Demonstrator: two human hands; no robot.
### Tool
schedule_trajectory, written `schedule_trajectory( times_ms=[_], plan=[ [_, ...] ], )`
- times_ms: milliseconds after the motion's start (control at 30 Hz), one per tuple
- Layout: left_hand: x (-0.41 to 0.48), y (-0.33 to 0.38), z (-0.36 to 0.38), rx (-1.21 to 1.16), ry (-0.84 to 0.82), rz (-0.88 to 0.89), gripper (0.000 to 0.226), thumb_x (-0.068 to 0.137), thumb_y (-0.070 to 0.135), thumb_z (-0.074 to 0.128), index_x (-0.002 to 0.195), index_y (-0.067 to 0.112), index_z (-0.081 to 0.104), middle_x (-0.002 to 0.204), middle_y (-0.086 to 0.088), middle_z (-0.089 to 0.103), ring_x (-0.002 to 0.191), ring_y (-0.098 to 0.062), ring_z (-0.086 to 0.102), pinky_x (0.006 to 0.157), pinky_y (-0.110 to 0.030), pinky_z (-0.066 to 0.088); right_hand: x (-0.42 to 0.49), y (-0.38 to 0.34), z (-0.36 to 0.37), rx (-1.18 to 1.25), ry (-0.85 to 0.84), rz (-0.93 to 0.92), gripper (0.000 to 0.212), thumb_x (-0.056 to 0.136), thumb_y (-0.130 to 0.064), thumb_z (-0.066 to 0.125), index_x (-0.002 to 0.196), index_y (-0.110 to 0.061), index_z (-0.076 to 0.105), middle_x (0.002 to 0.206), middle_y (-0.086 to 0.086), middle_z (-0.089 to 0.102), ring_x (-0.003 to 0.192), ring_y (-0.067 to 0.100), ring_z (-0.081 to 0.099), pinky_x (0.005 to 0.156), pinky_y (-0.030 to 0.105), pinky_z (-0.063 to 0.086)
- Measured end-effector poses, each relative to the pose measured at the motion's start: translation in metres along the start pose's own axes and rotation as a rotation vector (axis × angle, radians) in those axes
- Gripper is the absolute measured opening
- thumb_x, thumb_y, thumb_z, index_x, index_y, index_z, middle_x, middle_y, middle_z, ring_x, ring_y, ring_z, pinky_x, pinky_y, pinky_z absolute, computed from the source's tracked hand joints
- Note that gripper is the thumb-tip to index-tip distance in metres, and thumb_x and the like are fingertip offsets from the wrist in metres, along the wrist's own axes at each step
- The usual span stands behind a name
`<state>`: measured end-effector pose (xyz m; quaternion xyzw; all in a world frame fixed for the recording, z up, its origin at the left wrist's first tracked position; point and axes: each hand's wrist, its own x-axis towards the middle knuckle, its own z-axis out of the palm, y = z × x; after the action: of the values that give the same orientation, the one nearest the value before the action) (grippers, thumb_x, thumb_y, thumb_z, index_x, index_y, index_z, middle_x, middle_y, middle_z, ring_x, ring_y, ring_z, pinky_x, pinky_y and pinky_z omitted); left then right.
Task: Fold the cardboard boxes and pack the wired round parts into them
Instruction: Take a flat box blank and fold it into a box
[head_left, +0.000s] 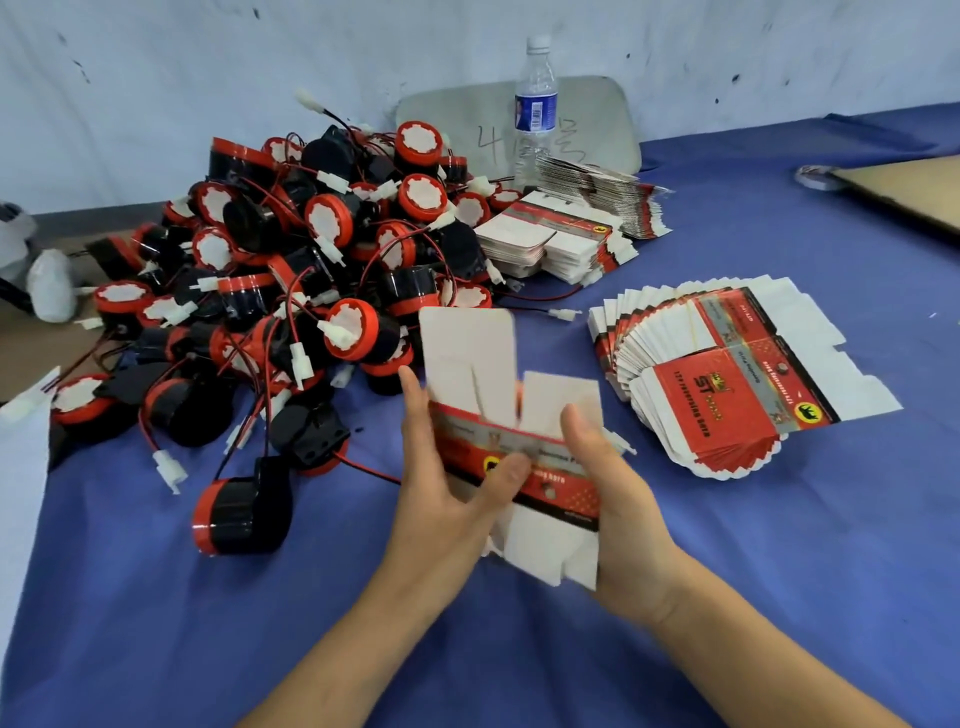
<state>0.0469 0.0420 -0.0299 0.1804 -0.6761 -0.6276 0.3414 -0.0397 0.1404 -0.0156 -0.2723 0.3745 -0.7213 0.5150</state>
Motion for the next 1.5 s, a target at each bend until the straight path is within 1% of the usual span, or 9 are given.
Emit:
schedule_trajectory(
  times_ms=[333, 500, 600, 767, 867, 1033, 1133, 1333, 1500],
  plan=[
    [-0.004, 0.012, -0.008, -0.138, -0.139, -0.011, 0.087, 0.07, 0.059, 0.075, 0.14, 0.057, 0.024, 0.144, 0.014, 0.047, 0.112, -0.01, 0.064, 0.081, -0.022, 0.053, 0.012, -0.016, -0.015, -0.428, 0.553, -0.237, 0.069, 0.07, -0.072, 0.053, 0.134, -0.054, 0.036, 0.139, -0.017, 0.045, 0.118, 0.004, 0.056, 0.097, 0.034, 0.051],
    [0.007, 0.01, -0.014, -0.112, -0.16, -0.209, 0.056, 0.086, 0.007, 0.06, 0.135, 0.032, 0.046, 0.116, 0.02, 0.068, 0.088, -0.001, 0.069, 0.069, -0.015, 0.053, 0.009, -0.02, -0.023, -0.634, 0.456, -0.257, 0.026, 0.096, -0.044, 0.044, 0.114, -0.046, 0.063, 0.14, -0.006, 0.047, 0.132, 0.021, 0.046, 0.107, 0.052, 0.04],
    [0.011, 0.011, -0.039, -0.521, -0.068, -0.364, 0.051, 0.097, -0.011, 0.033, 0.147, -0.005, 0.027, 0.143, -0.004, 0.047, 0.065, 0.016, 0.057, 0.057, 0.0, 0.04, 0.002, -0.029, -0.03, -0.8, 0.283, -0.317, 0.071, 0.091, 0.016, 0.041, 0.118, -0.047, 0.059, 0.149, -0.021, 0.027, 0.135, 0.013, 0.039, 0.088, 0.03, 0.052],
    [0.013, 0.022, -0.036, -0.377, -0.082, -0.572, 0.041, 0.083, 0.043, 0.052, 0.107, 0.018, 0.073, 0.098, -0.004, 0.074, 0.075, -0.014, 0.071, 0.056, -0.024, 0.055, -0.003, -0.033, -0.033, -1.218, -0.107, -0.247, 0.092, 0.079, 0.002, 0.067, 0.14, -0.055, 0.03, 0.156, -0.031, 0.004, 0.145, 0.001, -0.016, 0.117, 0.043, 0.007],
    [0.008, 0.021, -0.039, -0.289, -0.118, -0.56, 0.057, 0.084, 0.056, 0.043, 0.111, 0.013, 0.068, 0.083, -0.01, 0.07, 0.061, -0.024, 0.066, 0.044, -0.027, 0.049, -0.002, -0.03, -0.027, -1.123, -0.094, -0.361, 0.07, 0.072, -0.034, 0.081, 0.129, -0.049, 0.043, 0.152, -0.03, 0.024, 0.147, 0.003, -0.004, 0.118, 0.026, 0.012],
    [0.009, 0.02, -0.029, 0.038, -0.075, -0.435, 0.072, 0.083, 0.082, 0.027, 0.119, 0.032, 0.063, 0.073, -0.005, 0.06, 0.064, -0.032, 0.055, 0.049, -0.043, 0.045, 0.001, -0.032, -0.023, -0.698, 0.058, -0.333, 0.059, 0.068, -0.02, 0.082, 0.114, -0.032, 0.048, 0.112, -0.011, 0.064, 0.111, 0.013, 0.059, 0.095, 0.026, 0.048],
    [0.01, 0.018, -0.026, 0.258, 0.023, -0.255, 0.044, 0.092, 0.067, 0.032, 0.113, 0.041, 0.061, 0.086, 0.002, 0.051, 0.097, -0.023, 0.049, 0.097, -0.045, 0.038, 0.004, -0.032, -0.025, -0.577, 0.173, -0.254, 0.058, 0.067, -0.012, 0.077, 0.117, -0.029, 0.051, 0.108, -0.009, 0.069, 0.105, 0.009, 0.065, 0.083, 0.022, 0.053],
    [0.004, 0.02, -0.02, 0.051, -0.066, -0.048, 0.101, 0.048, 0.094, 0.055, 0.132, 0.04, 0.039, 0.132, 0.015, 0.054, 0.126, -0.006, 0.049, 0.097, -0.03, 0.044, 0.0, -0.033, -0.022, -0.384, 0.081, -0.204, 0.051, 0.061, -0.016, 0.081, 0.105, -0.036, 0.065, 0.11, 0.0, 0.071, 0.103, 0.018, 0.068, 0.076, 0.024, 0.055],
    [-0.005, 0.017, -0.013, 0.031, -0.016, 0.013, 0.08, 0.07, 0.067, 0.068, 0.139, 0.039, 0.039, 0.128, 0.017, 0.059, 0.121, -0.005, 0.055, 0.091, -0.019, 0.048, 0.002, -0.02, -0.011, -0.386, 0.113, -0.222, 0.046, 0.065, -0.065, 0.075, 0.103, -0.042, 0.065, 0.102, -0.007, 0.072, 0.094, 0.011, 0.07, 0.072, 0.022, 0.055]
  ],
)
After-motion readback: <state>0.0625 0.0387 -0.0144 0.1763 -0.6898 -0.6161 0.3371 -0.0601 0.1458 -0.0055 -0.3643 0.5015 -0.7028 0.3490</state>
